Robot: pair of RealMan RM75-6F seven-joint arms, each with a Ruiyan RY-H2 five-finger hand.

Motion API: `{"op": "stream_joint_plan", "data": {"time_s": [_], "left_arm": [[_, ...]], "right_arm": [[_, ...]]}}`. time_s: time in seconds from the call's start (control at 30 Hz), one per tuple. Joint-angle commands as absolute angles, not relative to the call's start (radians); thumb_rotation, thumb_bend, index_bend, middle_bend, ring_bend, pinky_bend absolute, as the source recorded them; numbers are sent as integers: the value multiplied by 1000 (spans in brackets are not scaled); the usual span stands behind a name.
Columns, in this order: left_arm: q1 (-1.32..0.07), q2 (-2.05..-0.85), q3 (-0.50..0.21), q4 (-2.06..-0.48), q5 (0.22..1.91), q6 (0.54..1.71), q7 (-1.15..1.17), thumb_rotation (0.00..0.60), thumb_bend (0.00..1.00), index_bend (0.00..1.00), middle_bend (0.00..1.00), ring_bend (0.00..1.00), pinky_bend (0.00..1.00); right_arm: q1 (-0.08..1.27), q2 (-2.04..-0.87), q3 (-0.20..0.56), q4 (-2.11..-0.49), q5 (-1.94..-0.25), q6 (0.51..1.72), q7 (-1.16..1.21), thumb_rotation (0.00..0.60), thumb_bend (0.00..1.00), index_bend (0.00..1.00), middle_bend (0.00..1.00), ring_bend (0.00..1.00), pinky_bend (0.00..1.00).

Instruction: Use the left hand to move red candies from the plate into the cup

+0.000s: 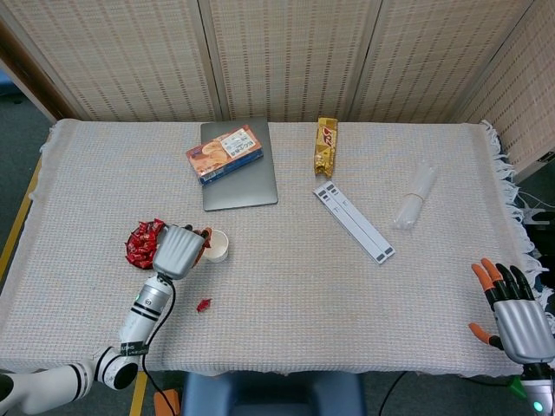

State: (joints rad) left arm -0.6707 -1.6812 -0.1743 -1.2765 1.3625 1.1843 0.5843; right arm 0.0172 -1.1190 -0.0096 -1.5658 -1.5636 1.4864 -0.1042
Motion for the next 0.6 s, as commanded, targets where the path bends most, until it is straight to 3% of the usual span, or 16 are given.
{"op": "stream_joint_plan", "data": {"time_s": [0.03,0.2,0.37,0.6], "left_arm": [[-676,-1693,-173,-1271,1363,1184,592,600,691,722,714,640,1000],[-680,-1702,-163,-1270,1372,1189,622,600,688,665,688,634,1000],[-687,-1699,-148,-1271,1363,1163,673,600,599,441,556,545,986],[-688,-1683,-137,-1292,1376,1159,660,600,494,232,363,527,986]], "right_arm": [[17,-1119,-10,-1566,-1564,1486,-105,600,64,0,0,0,0],[19,-1118,-9,-1567,-1559,1481,-103,600,63,0,0,0,0],[18,-1116,-11,-1570,-1562,1482,-102,600,64,0,0,0,0],[15,-1114,-11,-1572,-1561,1485,-100,600,63,0,0,0,0]]}}
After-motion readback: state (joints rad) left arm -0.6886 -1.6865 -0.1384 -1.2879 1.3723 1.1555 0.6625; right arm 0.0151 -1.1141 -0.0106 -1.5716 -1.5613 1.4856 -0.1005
